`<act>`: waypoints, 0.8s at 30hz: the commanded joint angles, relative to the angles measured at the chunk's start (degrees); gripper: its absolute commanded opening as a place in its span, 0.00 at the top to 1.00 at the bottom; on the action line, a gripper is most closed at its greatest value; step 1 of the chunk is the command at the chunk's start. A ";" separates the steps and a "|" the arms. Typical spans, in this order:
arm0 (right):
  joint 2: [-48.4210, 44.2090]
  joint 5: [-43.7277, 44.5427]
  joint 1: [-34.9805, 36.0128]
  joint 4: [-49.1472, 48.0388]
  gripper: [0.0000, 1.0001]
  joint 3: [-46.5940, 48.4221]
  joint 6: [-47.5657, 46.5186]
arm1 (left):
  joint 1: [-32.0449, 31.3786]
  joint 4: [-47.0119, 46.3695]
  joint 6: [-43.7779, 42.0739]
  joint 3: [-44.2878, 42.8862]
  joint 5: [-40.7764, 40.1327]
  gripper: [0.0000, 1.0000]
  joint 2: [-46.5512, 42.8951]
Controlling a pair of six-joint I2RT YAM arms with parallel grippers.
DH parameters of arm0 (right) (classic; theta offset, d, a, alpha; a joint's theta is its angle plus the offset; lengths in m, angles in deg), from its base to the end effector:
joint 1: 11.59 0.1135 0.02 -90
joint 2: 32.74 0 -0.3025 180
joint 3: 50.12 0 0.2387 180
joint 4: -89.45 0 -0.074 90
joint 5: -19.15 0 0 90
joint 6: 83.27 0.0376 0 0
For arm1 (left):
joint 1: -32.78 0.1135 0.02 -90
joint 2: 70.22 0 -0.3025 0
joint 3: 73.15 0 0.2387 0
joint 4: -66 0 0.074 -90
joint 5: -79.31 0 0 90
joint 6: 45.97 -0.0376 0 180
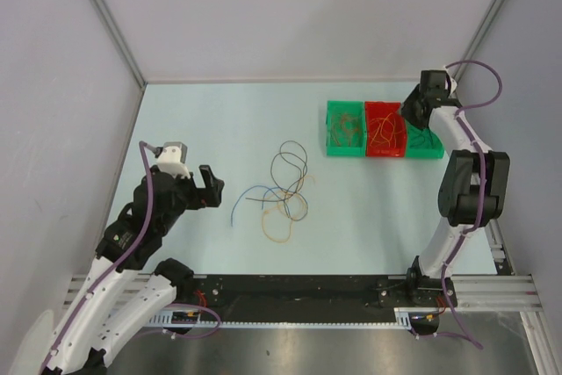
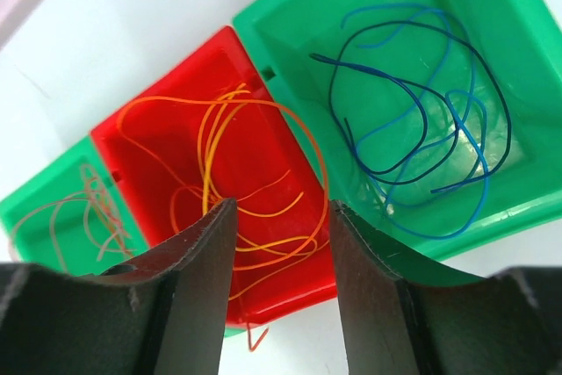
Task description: Untangle the cables
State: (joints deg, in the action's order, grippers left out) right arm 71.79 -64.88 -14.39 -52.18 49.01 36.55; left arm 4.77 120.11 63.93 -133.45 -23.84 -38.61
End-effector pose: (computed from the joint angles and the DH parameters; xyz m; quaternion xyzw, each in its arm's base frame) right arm 0.4133 -0.0241 0.3068 0.2776 0.8758 0.0450 0.3924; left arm 0.0673 -0.0261 0.3392 -0.0016 0.8420 -0.1270 0.5243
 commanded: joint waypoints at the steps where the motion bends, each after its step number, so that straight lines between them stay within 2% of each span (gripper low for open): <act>1: 1.90 -0.26 -0.53 0.01 0.51 2.17 -1.17 | 0.67 -1.67 -0.39 -0.06 0.14 0.00 0.29; 14: 5.42 -0.88 -1.06 -1.05 0.63 2.53 -1.79 | 1.20 -1.67 -0.48 -0.06 0.23 0.00 0.99; 20: 5.95 -2.20 -0.80 -1.93 0.85 2.61 -1.96 | 1.38 -1.67 -0.48 -0.06 0.40 0.00 1.08; 21: 6.03 -2.46 -0.71 -2.10 0.93 2.70 -2.05 | 1.38 -1.76 -0.48 -0.06 0.40 0.00 0.99; 22: 6.12 -2.64 -0.36 -2.02 0.98 2.87 -2.05 | 1.38 -1.76 -0.48 -0.06 0.40 0.00 0.99; 24: 6.21 -2.73 -0.01 -1.93 1.00 2.96 -2.31 | 1.47 -1.76 -0.48 -0.06 0.49 0.00 0.90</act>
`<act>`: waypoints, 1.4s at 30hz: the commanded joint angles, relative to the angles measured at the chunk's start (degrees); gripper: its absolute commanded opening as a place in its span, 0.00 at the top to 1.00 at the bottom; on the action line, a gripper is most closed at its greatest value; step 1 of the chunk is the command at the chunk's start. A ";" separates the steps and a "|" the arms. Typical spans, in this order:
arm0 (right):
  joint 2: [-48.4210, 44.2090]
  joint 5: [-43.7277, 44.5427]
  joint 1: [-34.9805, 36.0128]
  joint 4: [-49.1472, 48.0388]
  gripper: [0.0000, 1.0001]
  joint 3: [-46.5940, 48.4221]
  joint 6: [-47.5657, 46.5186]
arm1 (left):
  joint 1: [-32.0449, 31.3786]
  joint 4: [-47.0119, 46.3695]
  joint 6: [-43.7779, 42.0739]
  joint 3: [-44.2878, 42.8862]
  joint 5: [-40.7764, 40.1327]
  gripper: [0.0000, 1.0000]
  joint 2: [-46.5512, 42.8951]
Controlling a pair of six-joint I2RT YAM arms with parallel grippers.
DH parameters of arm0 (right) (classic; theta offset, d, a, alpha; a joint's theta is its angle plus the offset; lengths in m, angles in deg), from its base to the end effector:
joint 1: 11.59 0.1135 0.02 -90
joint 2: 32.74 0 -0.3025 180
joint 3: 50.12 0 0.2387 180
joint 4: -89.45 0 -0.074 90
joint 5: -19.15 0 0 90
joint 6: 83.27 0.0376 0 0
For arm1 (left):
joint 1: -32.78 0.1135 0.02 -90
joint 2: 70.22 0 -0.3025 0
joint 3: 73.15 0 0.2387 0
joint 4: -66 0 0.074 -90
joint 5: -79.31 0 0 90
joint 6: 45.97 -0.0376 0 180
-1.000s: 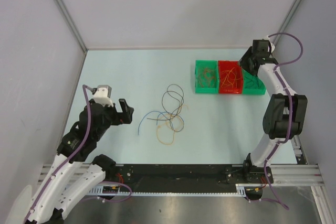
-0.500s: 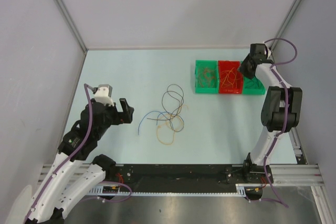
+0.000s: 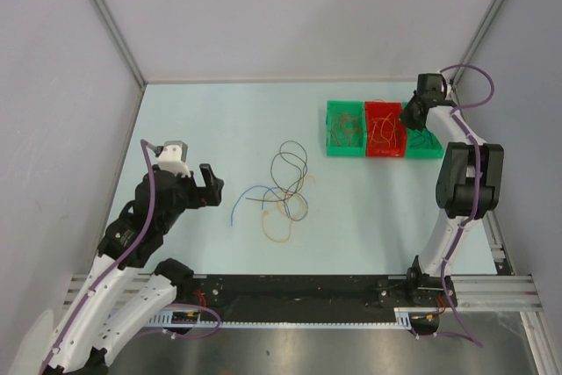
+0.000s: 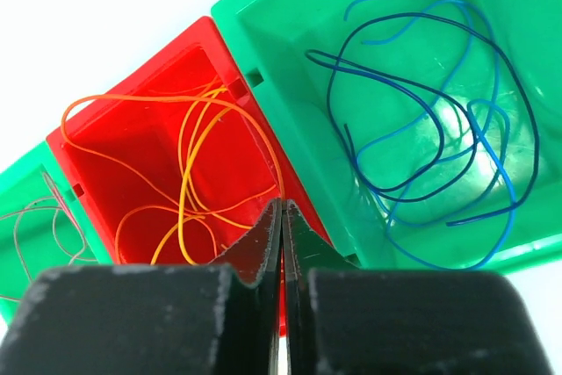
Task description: Untangle the cables
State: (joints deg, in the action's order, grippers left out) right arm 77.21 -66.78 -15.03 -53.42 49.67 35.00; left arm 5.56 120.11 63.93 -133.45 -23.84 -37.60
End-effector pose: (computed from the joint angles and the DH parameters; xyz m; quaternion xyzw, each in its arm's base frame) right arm 0.4329 -0.0287 0.2738 0.2667 0.8918 0.0459 0.3625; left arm 0.0712 -0.0270 0.3382 -0.0063 0.8466 -0.1199 0.5186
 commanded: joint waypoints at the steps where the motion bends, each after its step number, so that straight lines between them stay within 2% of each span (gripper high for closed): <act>1: 0.88 -1.00 0.80 -0.68 1.00 2.39 -0.85 | 0.68 -1.76 -0.48 -0.06 0.49 0.00 -0.10; 18: 4.22 -0.39 7.04 -0.42 1.00 2.66 -1.12 | 0.94 -1.85 -0.56 0.03 0.84 0.00 -0.28; 27: 6.33 1.02 6.43 -0.07 1.00 0.81 0.20 | 1.03 -1.85 -0.65 0.03 0.93 0.00 -0.19; 38: 1.15 1.54 7.31 2.39 1.00 3.62 -1.46 | 1.12 -1.93 -0.65 0.03 1.19 0.00 -0.28; 40: 0.01 2.07 7.92 3.80 0.94 5.38 -1.99 | 1.21 -1.93 -0.65 0.03 1.11 0.00 -0.45; 42: -1.66 3.21 8.80 5.20 0.80 7.30 -2.43 | 1.12 -1.93 -0.65 0.03 1.02 0.00 -0.63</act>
State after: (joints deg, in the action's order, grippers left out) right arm 81.76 -66.08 -7.88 -50.58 51.44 33.86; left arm 5.97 120.11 63.93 -133.45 -23.51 -37.64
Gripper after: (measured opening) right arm 0.104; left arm 0.996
